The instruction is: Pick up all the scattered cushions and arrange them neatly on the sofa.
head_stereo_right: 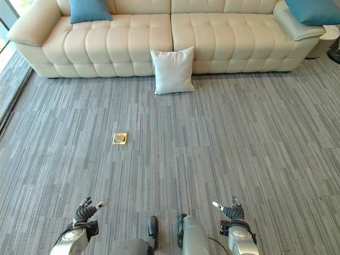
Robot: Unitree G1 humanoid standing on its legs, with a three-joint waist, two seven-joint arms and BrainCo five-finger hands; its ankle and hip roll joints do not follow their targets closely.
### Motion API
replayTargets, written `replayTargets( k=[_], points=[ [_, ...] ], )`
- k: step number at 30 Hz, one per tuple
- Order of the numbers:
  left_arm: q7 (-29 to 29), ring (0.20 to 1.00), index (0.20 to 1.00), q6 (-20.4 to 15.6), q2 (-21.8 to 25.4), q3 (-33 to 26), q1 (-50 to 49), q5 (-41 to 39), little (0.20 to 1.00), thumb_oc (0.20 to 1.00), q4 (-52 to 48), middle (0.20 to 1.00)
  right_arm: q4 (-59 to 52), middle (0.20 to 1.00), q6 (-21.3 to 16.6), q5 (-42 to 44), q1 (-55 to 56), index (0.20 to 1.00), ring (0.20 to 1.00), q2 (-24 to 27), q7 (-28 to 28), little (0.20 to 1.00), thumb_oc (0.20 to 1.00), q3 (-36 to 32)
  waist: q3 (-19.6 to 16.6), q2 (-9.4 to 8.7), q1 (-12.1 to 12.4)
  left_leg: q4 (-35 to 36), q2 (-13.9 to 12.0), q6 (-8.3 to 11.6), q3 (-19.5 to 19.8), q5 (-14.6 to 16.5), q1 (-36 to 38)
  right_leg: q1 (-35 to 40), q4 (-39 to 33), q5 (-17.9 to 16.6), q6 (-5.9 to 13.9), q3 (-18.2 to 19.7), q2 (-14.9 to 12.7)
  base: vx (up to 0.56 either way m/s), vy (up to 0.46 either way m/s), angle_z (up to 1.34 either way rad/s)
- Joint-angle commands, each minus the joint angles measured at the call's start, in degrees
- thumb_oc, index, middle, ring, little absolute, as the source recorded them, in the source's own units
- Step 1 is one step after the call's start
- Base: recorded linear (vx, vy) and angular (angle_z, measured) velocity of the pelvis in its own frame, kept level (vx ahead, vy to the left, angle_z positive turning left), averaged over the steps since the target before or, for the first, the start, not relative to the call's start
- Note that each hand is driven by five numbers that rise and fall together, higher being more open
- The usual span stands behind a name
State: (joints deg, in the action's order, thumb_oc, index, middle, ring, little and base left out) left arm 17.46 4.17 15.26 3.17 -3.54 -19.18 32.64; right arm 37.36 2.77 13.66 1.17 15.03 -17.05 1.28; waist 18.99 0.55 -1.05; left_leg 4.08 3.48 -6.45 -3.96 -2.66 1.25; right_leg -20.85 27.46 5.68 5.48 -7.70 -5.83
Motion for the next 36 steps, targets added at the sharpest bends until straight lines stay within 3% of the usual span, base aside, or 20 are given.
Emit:
replayTargets(
  k=[1,2,3,6,8,11,12,13,14,17,18,21,22,24,25,26,27,31,35,36],
  points=[
    [1.4,1.000,1.000,-2.3,1.2,-0.4,0.9,-1.0,1.000,1.000,-1.6,1.000,0.1,1.000,-1.8,2.3,-1.3,1.000,1.000,0.8,-2.3,1.000,1.000,-2.0,0.1,-0.54,0.7,0.9,0.8,3.83,-0.7,9.5,7.6,4.3,-19.5,-7.5,1.95,0.4,2.1,0.28,-0.082,-0.01],
    [1.4,1.000,1.000,-2.3,1.2,-0.4,0.9,-1.0,1.000,1.000,-1.6,1.000,0.1,1.000,-1.8,2.3,-1.3,1.000,1.000,0.8,-2.3,1.000,1.000,-2.0,0.1,-0.44,0.7,0.9,0.7,3.86,-0.7,9.5,7.6,4.6,-20.2,-7.8,1.93,0.3,2.3,0.43,-0.150,0.04],
    [1.3,1.000,1.000,-2.2,1.2,-0.8,1.1,-0.5,1.000,1.000,-1.4,1.000,0.1,1.000,-1.6,2.2,-0.9,1.000,1.000,0.6,-2.4,1.000,1.000,-2.3,-0.6,-0.99,0.2,0.9,0.7,4.87,-1.0,10.8,9.5,5.2,-29.3,-10.5,3.23,-0.2,3.1,0.26,-0.098,0.03],
    [1.1,1.000,1.000,-2.2,1.4,-0.9,1.0,-0.1,1.000,1.000,-1.4,1.000,0.0,1.000,-1.3,1.3,-0.5,1.000,1.000,0.9,-2.3,1.000,1.000,-2.3,-1.7,-1.43,0.2,0.9,0.5,5.59,-1.2,12.1,11.7,6.4,-32.5,-11.3,3.87,-3.8,3.3,0.46,-0.174,-0.02],
    [0.8,1.000,1.000,-2.5,0.9,-0.5,0.5,0.3,1.000,1.000,-1.4,1.000,0.4,1.000,-1.4,1.2,0.6,1.000,1.000,1.0,-1.7,1.000,1.000,-2.2,-3.8,-1.10,-0.4,0.9,-0.3,6.01,-0.6,13.2,14.0,8.9,-32.5,-11.3,2.57,-4.3,3.9,0.58,-0.182,0.09],
    [0.7,1.000,1.000,-2.7,0.1,0.1,0.3,-1.0,1.000,1.000,-1.1,1.000,0.9,1.000,-1.7,1.8,0.8,1.000,1.000,1.9,-1.4,1.000,1.000,-2.3,-5.7,0.32,-1.2,-3.6,-2.3,7.60,0.4,9.9,14.6,11.5,-29.9,-9.8,0.51,-4.4,5.3,0.61,-0.222,0.28],
    [0.4,1.000,1.000,-2.9,-0.5,0.2,0.2,-1.7,1.000,1.000,-0.9,1.000,1.0,1.000,-2.2,3.0,1.3,1.000,1.000,2.4,-0.8,1.000,1.000,-2.6,-6.0,1.17,-1.5,-11.6,-3.3,9.85,0.3,5.5,13.0,14.1,-29.0,-7.4,-1.20,-4.9,6.0,0.31,-0.139,0.46],
    [0.4,1.000,1.000,-2.9,-0.5,0.2,0.2,-1.7,1.000,1.000,-0.9,1.000,1.0,1.000,-2.2,3.0,1.3,1.000,1.000,2.4,-0.8,1.000,1.000,-2.6,-6.1,1.06,-1.5,-11.7,-3.2,9.82,0.3,5.5,12.8,14.0,-29.1,-7.5,-1.20,-4.8,5.9,0.58,-0.286,0.50],
    [0.0,1.000,1.000,-2.9,-0.5,0.7,0.4,-1.9,1.000,1.000,-1.1,1.000,1.3,1.000,-2.5,3.9,1.5,1.000,1.000,2.8,-0.7,1.000,1.000,-2.7,-5.7,1.10,-1.5,-21.1,-3.7,11.94,-0.2,0.7,9.2,16.8,-28.8,-4.9,-3.01,-5.1,6.4,0.37,-0.218,0.25],
    [0.0,1.000,1.000,-2.9,-0.4,1.1,0.7,-2.3,1.000,1.000,-1.3,1.000,1.5,1.000,-2.9,4.7,0.8,1.000,1.000,3.4,-0.8,1.000,1.000,-3.0,-4.2,0.38,-0.9,-33.4,-4.6,12.72,-0.6,-2.3,3.4,20.3,-28.5,-2.1,-5.20,-4.8,6.9,0.38,-0.235,-0.01],
    [0.1,1.000,1.000,-2.7,-0.2,1.0,0.7,-2.3,1.000,1.000,-1.2,1.000,1.7,1.000,-2.6,4.8,0.9,1.000,1.000,3.5,-1.1,1.000,1.000,-3.2,-3.7,0.02,-0.6,-34.8,-5.0,12.10,-1.1,-1.5,1.6,21.2,-28.4,-1.6,-5.58,-4.5,6.7,0.30,-0.184,-0.17],
    [0.0,1.000,1.000,-2.1,-0.1,1.1,0.0,-2.2,1.000,1.000,-1.8,1.000,1.9,1.000,-2.4,5.2,1.3,1.000,1.000,3.3,-1.3,1.000,1.000,-3.3,-2.7,-1.59,0.3,-31.4,-4.6,9.56,-1.6,4.0,-4.9,24.3,-28.9,-0.1,-5.73,-3.9,5.6,0.25,-0.122,0.08],
    [0.0,1.000,1.000,-2.1,0.0,1.1,0.0,-2.2,1.000,1.000,-1.8,1.000,1.9,1.000,-2.4,5.2,1.3,1.000,1.000,3.2,-1.3,1.000,1.000,-3.3,-2.8,-1.65,0.2,-31.4,-4.6,9.52,-1.6,3.9,-5.0,24.2,-28.9,-0.2,-5.71,-4.0,5.5,0.19,-0.049,0.10],
    [-0.3,1.000,1.000,-1.7,0.1,1.3,-0.4,-1.9,1.000,1.000,-1.9,1.000,2.2,1.000,-2.3,5.2,1.4,1.000,1.000,3.2,-1.2,1.000,1.000,-3.0,-2.7,-2.36,0.5,-24.1,-3.5,8.11,-0.9,6.6,-6.6,26.0,-29.5,0.9,-5.30,-3.6,4.9,0.34,0.001,-0.03],
    [-0.1,1.000,1.000,-1.1,0.1,1.3,-1.2,-1.6,1.000,1.000,-2.2,1.000,1.6,1.000,-2.0,4.4,1.8,1.000,1.000,3.2,-1.2,1.000,1.000,-2.3,-3.0,-2.16,0.7,-10.9,-3.1,8.42,1.6,3.8,-7.0,27.3,-29.5,1.9,-5.16,-3.6,4.9,0.35,0.037,-0.02],
    [-0.1,1.000,1.000,-1.1,0.1,1.3,-1.2,-1.6,1.000,1.000,-2.2,1.000,1.6,1.000,-2.0,4.4,1.8,1.000,1.000,3.2,-1.2,1.000,1.000,-2.3,-3.0,-2.20,0.6,-10.5,-3.0,8.41,1.7,3.5,-6.9,27.3,-29.5,1.9,-5.16,-3.7,4.9,0.46,0.075,0.07],
    [-0.3,1.000,1.000,-0.6,0.2,1.4,-1.7,-0.7,1.000,1.000,-1.9,1.000,1.1,1.000,-1.8,3.6,2.2,1.000,1.000,3.3,-1.2,1.000,1.000,-1.9,-3.5,-1.40,0.4,-0.1,-3.6,9.67,3.5,-2.1,-8.4,28.4,-30.0,2.7,-5.36,-4.2,5.6,0.23,0.041,0.06],
    [-0.2,1.000,1.000,-0.4,0.8,1.2,-2.0,0.1,1.000,1.000,-1.6,1.000,0.7,1.000,-1.1,2.7,1.7,1.000,1.000,3.5,-1.1,1.000,1.000,-1.3,-4.2,-1.36,0.2,0.9,-2.8,11.64,3.5,-2.7,-12.7,31.7,-31.3,3.1,-4.73,-3.5,5.8,0.48,0.161,0.16],
    [-0.7,1.000,1.000,-0.3,1.5,0.6,-3.1,-0.1,1.000,1.000,-1.3,1.000,0.1,1.000,-0.4,0.7,1.4,1.000,1.000,2.7,0.0,1.000,1.000,-0.3,-6.7,-2.19,1.5,0.9,-1.7,9.61,3.6,-4.5,-9.1,35.0,-29.6,5.3,-2.95,-0.4,3.8,0.57,0.253,-0.46],
    [-0.9,1.000,1.000,-0.1,1.8,0.8,-2.8,0.1,1.000,1.000,-0.4,1.000,-0.3,1.000,-0.7,1.0,1.4,1.000,1.000,1.9,0.5,1.000,1.000,-0.1,-7.1,-3.07,1.5,-0.2,-0.8,7.62,2.8,-2.7,-7.6,32.5,-20.3,4.8,-1.88,0.0,2.0,0.45,0.242,-0.37]
  ],
)
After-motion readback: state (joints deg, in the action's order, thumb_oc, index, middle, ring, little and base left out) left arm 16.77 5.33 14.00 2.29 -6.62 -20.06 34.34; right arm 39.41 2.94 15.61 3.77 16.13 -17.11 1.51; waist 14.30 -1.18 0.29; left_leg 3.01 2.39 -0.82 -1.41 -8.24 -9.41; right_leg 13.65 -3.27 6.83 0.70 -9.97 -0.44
